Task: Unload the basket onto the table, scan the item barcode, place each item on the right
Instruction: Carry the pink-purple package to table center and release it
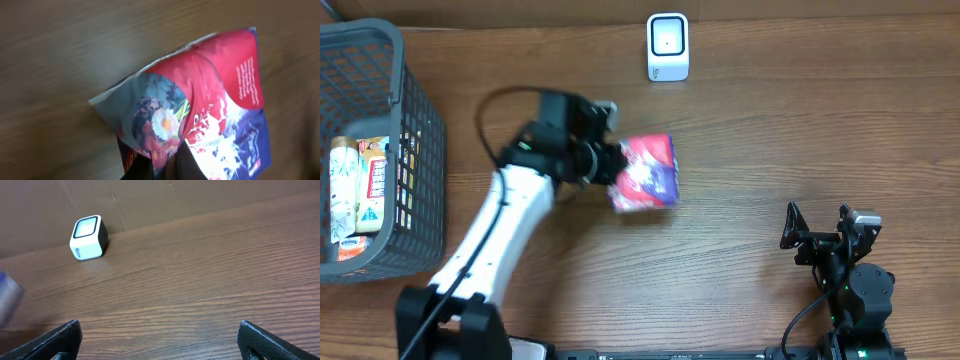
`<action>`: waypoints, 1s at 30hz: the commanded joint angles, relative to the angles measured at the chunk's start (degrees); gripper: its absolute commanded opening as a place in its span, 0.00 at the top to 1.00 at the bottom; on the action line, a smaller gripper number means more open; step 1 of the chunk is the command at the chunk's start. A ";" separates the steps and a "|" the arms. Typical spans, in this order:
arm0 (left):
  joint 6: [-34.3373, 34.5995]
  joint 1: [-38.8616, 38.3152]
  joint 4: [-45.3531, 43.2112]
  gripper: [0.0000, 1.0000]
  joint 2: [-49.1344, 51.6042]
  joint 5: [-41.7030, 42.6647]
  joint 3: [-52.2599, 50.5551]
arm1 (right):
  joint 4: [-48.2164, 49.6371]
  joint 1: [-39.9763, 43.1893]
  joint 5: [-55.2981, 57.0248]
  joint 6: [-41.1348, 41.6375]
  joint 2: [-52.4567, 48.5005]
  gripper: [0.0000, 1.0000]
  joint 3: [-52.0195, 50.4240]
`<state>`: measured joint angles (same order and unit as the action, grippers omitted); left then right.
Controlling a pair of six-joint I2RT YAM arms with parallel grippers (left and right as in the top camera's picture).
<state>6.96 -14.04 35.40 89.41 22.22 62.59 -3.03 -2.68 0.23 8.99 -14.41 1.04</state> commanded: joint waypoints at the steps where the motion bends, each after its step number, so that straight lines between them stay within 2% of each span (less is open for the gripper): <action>1: 4.61 -1.75 -5.03 0.96 1.33 -0.68 -6.19 | 0.37 -0.26 0.04 0.13 0.02 0.00 -0.57; 5: 5.51 -2.12 -6.80 0.96 1.66 -3.32 -8.37 | 0.35 -0.26 0.04 0.13 0.02 0.00 -0.57; 6: 5.49 -2.12 -6.75 0.88 1.64 -3.37 -8.28 | 0.35 -0.26 0.04 0.13 0.02 0.00 -0.57; 7: 5.49 -2.10 -6.67 0.65 1.55 -3.32 -8.00 | 0.35 -0.26 0.04 0.13 0.02 0.00 -0.57; 8: 5.40 -2.05 -6.19 0.49 1.53 -3.37 -7.45 | 0.35 -0.26 0.04 0.13 0.02 0.00 -0.57; 10: 5.01 -2.01 -4.22 0.33 1.27 -3.50 -5.25 | 0.33 -0.26 0.04 0.13 0.02 0.00 -0.57; 11: 5.03 -2.01 -2.34 0.09 0.85 -4.61 -3.21 | 0.33 -0.26 0.04 0.13 0.02 0.00 -0.57; 12: 5.01 -2.01 -0.31 0.00 0.39 -6.10 -1.09 | 0.33 -0.26 0.04 0.13 0.02 0.00 -0.57; 17: 3.04 -2.01 14.16 0.00 -2.38 -14.23 15.17 | 0.35 -0.26 0.04 0.15 0.02 0.00 -0.57; 22: 2.91 -0.52 29.83 0.00 -3.06 -25.11 39.71 | 0.33 -0.26 0.04 0.15 0.02 0.00 -0.57; 26: 2.91 5.86 36.63 0.00 -3.06 -29.99 56.50 | 0.33 -0.26 0.02 0.15 0.02 0.00 -0.57; 30: 2.91 18.71 40.24 0.00 -3.06 -30.14 65.68 | 0.31 -0.26 0.02 0.15 0.02 0.00 -0.57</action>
<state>10.52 -2.85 73.87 86.63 -3.88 123.83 -3.05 -2.68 0.23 9.02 -14.41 1.04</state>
